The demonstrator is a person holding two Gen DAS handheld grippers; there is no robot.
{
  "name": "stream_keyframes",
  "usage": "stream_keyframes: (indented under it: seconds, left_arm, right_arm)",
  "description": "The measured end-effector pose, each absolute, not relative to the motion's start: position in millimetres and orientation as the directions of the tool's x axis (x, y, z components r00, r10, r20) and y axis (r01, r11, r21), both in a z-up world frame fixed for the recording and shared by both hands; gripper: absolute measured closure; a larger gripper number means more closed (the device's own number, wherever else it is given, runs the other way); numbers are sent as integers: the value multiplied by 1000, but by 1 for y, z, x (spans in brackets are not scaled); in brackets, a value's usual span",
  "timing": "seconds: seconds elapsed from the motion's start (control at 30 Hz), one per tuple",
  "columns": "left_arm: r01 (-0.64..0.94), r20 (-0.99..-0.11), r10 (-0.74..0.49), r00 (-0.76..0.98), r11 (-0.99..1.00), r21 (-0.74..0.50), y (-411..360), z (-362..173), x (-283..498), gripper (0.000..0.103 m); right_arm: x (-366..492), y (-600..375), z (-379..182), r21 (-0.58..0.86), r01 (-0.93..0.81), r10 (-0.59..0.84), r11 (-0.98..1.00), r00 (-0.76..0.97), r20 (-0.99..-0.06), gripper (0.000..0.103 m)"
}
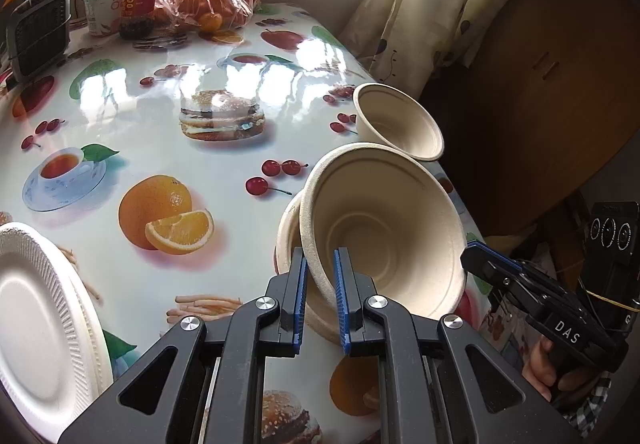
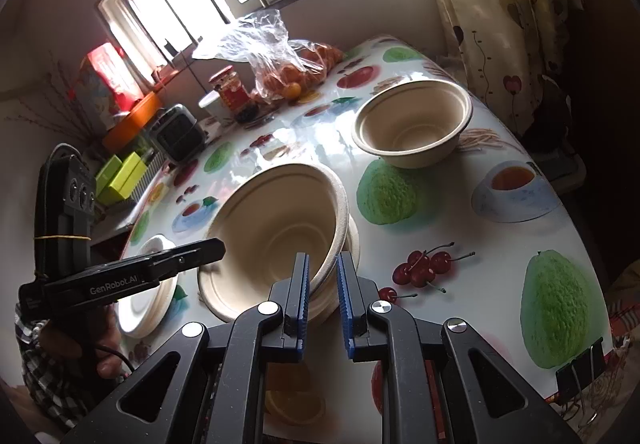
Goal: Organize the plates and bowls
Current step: 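Carry the held bowls with both tools and lower them into the bowl stack, then open the left tool then the right tool to release the bowls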
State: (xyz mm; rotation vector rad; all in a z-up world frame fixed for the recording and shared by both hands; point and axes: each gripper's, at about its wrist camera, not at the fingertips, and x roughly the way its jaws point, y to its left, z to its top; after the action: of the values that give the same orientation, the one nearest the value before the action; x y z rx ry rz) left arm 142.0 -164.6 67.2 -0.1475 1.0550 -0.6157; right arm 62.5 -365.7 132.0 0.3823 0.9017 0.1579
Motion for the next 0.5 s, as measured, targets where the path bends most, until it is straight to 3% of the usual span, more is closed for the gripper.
stream_keyframes:
  seconds: [0.5]
  left_arm:
    - [395, -788, -519, 330, 834, -384, -167, 58, 139, 90]
  right_arm:
    - [60, -364, 120, 393, 42, 294, 919, 592, -750, 89]
